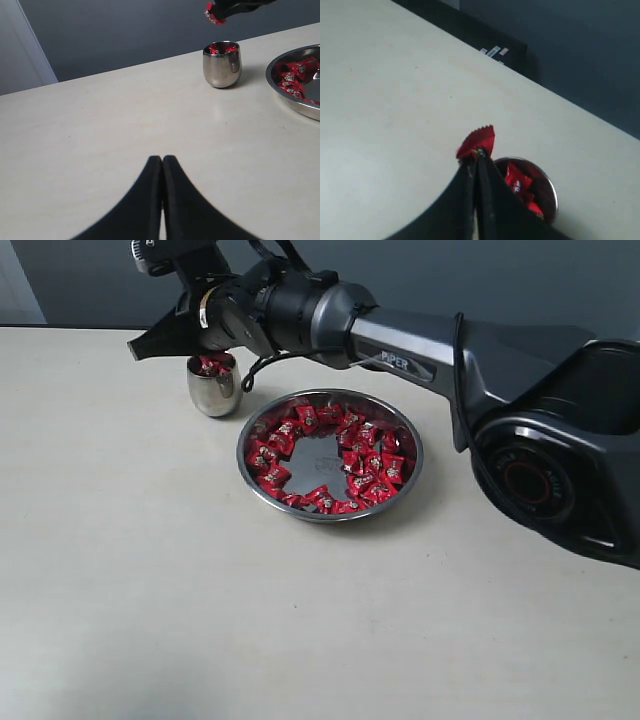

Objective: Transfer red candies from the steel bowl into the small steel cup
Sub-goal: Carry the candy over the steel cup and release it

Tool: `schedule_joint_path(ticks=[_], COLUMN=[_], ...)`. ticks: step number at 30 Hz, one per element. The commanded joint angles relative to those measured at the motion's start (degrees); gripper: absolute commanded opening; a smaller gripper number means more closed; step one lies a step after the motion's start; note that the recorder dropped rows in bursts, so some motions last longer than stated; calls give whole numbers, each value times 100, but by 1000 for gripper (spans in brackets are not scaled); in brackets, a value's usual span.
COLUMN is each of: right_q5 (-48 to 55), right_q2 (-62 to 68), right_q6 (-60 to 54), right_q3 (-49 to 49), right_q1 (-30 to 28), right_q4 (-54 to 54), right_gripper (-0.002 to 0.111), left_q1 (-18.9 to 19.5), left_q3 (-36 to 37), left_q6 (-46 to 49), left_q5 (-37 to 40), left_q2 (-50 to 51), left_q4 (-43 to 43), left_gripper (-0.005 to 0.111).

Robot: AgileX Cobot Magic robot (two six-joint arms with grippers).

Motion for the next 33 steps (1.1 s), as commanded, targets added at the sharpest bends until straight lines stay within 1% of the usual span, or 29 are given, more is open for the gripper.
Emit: schedule_joint_path(ticks=[1,7,14,15,16,18,20,27,30,33], right_q5=[-183,-170,-204,-204,-204,-232,-301,-464,-260,174], right_q2=[236,516,530,530,530,530,530,502,384,188], right_q6=[66,66,66,66,66,66,66,66,66,66], right_q3=[-129,-129,-129,-129,-129,-129,-129,-129,-129,-129], right_q1=[-138,-332,-337,-337,-346,-346,-346,-346,-346,-346], right_q4=[165,761,780,780,752,744,718,718,718,689], right_gripper=[-1,-1,0,2,10,20,25,26,26,26], left_q1=[-2,-2,-2,-2,-2,-2,-2,-2,-2,-2], left_q3=[-6,-6,-6,-6,-6,-6,-6,-6,-6,-6], left_q6=[-31,-31,-31,-31,-31,-31,-31,-31,-31,-31], left_q5=[-39,-39,-39,-39,-39,-39,-39,-39,-39,-39], left_q2=[-25,-25,-25,-25,-25,-25,-25,-25,-25,-25], left_q4=[16,16,16,16,16,16,16,16,16,16], left_gripper=[0,0,0,0,0,0,0,0,0,0])
